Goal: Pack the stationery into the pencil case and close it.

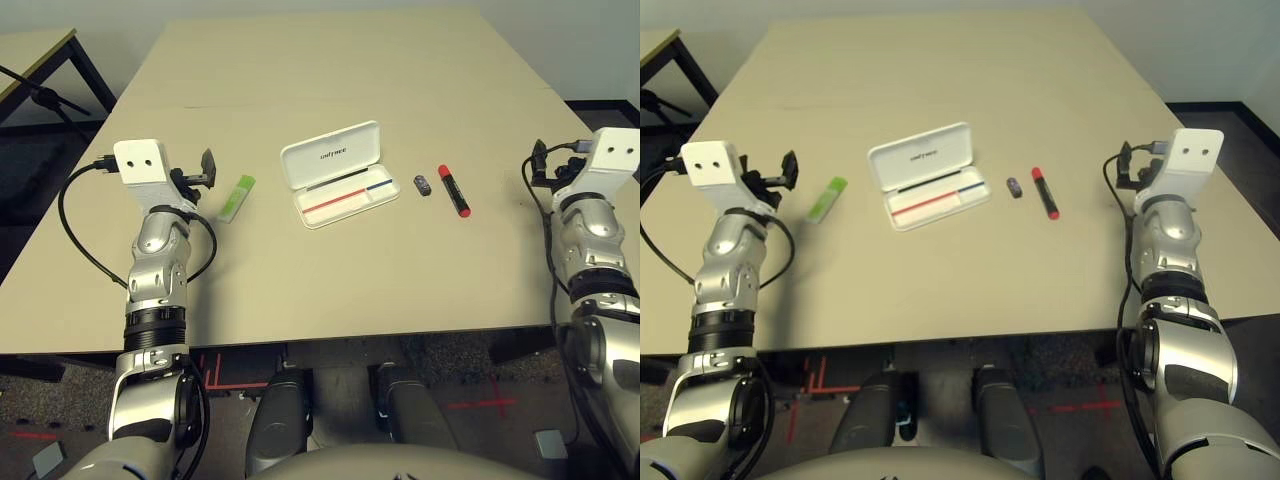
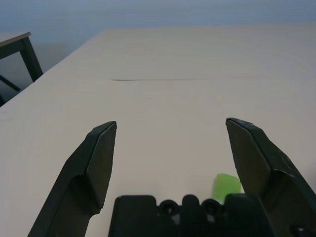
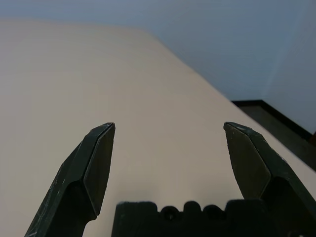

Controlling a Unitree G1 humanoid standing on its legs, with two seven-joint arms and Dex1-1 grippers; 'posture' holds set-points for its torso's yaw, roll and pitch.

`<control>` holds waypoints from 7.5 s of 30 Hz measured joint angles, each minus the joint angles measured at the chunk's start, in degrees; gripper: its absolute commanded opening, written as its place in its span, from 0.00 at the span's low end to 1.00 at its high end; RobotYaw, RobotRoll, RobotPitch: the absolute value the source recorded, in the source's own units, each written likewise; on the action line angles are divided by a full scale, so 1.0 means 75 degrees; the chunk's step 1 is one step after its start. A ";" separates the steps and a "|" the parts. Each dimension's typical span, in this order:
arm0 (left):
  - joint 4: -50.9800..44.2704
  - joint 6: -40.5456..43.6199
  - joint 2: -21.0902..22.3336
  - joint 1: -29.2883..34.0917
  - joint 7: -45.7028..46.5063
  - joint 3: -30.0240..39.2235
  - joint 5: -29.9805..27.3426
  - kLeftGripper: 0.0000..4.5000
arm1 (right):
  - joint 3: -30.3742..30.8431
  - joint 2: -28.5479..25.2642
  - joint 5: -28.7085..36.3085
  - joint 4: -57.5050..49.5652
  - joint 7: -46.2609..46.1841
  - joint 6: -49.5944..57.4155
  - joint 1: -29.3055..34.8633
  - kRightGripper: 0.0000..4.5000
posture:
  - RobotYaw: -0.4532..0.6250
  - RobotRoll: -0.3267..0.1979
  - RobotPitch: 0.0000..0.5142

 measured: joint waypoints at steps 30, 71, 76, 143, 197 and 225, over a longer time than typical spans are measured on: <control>-0.1889 0.1691 0.2377 -0.0232 -0.6808 -0.3116 -0.0768 0.99 | 0.0915 -0.0675 0.0662 -0.2342 0.4911 0.2412 -0.0217 1.00 | 0.37 0.62 0.21; 0.2266 0.0430 0.1080 -0.2190 -0.7433 -0.4750 0.1856 0.00 | 0.2193 -0.1788 0.1287 -0.5031 0.9262 0.4203 0.0114 1.00 | 0.32 0.62 0.16; 0.2322 0.0380 0.1062 -0.2188 -0.7473 -0.4719 0.1858 0.00 | 0.2193 -0.1792 0.1284 -0.4979 0.9231 0.4130 0.0118 1.00 | 0.33 0.62 0.15; -0.1919 0.1938 0.3076 -0.0438 -0.9544 -0.3123 -0.0656 0.99 | 0.1645 -0.0459 0.0555 -0.3587 0.3722 0.5892 0.0187 1.00 | 0.39 0.62 0.24; -0.1772 0.1544 0.3688 -0.0071 -0.9724 -0.2523 -0.1076 1.00 | 0.3942 -0.3864 -0.0555 -0.4174 0.9949 0.6019 -0.1024 0.12 | 0.40 0.62 0.23; -0.2539 0.2277 0.3992 0.0483 -0.9515 -0.2260 -0.1641 1.00 | 0.5778 0.0371 -0.1745 -0.3476 0.9363 0.2751 -0.1821 0.12 | 0.49 0.62 0.22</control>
